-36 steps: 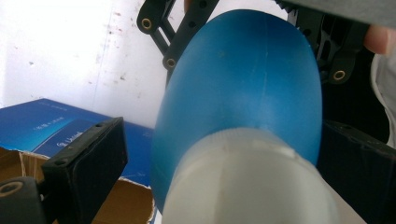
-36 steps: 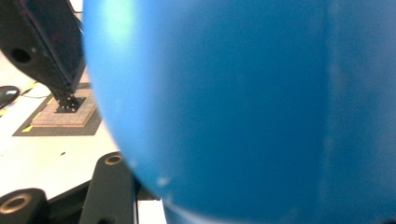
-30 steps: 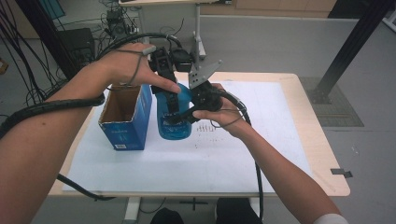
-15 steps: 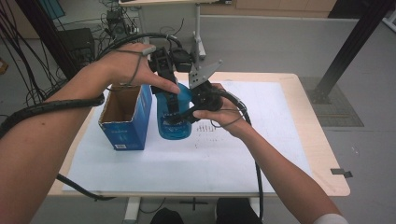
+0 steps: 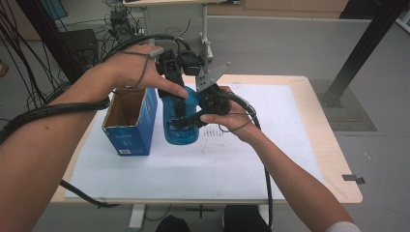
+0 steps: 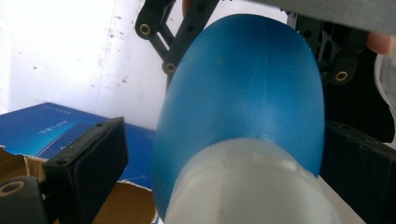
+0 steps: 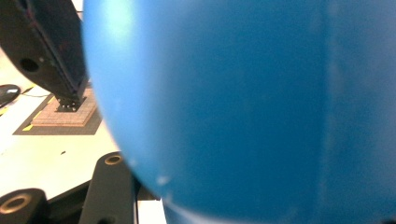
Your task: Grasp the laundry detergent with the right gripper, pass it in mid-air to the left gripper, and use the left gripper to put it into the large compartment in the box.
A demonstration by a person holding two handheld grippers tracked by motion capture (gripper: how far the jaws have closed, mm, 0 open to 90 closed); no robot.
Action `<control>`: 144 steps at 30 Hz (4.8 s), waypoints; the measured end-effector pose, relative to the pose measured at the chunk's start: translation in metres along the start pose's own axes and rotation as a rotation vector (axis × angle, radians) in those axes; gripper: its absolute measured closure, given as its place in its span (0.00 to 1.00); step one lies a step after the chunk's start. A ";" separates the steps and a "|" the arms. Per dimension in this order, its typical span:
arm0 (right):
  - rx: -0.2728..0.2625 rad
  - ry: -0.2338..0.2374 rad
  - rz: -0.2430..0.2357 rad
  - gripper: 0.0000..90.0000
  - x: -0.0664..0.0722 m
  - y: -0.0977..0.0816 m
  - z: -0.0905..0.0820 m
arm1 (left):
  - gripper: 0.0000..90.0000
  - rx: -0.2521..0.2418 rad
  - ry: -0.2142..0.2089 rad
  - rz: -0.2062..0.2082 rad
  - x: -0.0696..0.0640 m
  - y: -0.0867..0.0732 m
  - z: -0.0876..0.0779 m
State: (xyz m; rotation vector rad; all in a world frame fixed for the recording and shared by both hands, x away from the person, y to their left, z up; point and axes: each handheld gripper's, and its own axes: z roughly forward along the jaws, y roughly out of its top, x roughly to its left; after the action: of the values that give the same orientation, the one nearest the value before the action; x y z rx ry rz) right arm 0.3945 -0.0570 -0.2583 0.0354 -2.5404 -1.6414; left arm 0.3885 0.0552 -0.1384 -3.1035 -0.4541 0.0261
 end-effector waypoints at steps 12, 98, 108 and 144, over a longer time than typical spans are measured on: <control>0.001 -0.002 -0.001 0.49 0.000 0.000 0.000 | 0.06 -0.001 0.005 0.002 0.000 0.000 0.000; 0.020 -0.024 -0.044 0.48 0.004 -0.001 0.001 | 0.41 0.018 0.008 0.071 -0.007 0.004 0.002; 0.029 -0.025 -0.053 0.48 0.002 -0.002 0.002 | 0.41 0.022 0.007 0.067 -0.007 0.004 0.005; 0.021 0.006 -0.014 0.47 0.002 -0.006 0.001 | 0.41 0.005 -0.008 0.056 -0.006 0.003 0.006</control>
State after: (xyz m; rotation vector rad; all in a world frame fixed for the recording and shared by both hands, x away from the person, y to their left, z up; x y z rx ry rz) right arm 0.3923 -0.0583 -0.2642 0.0602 -2.5588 -1.6176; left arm 0.3841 0.0504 -0.1445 -3.1114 -0.3662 0.0402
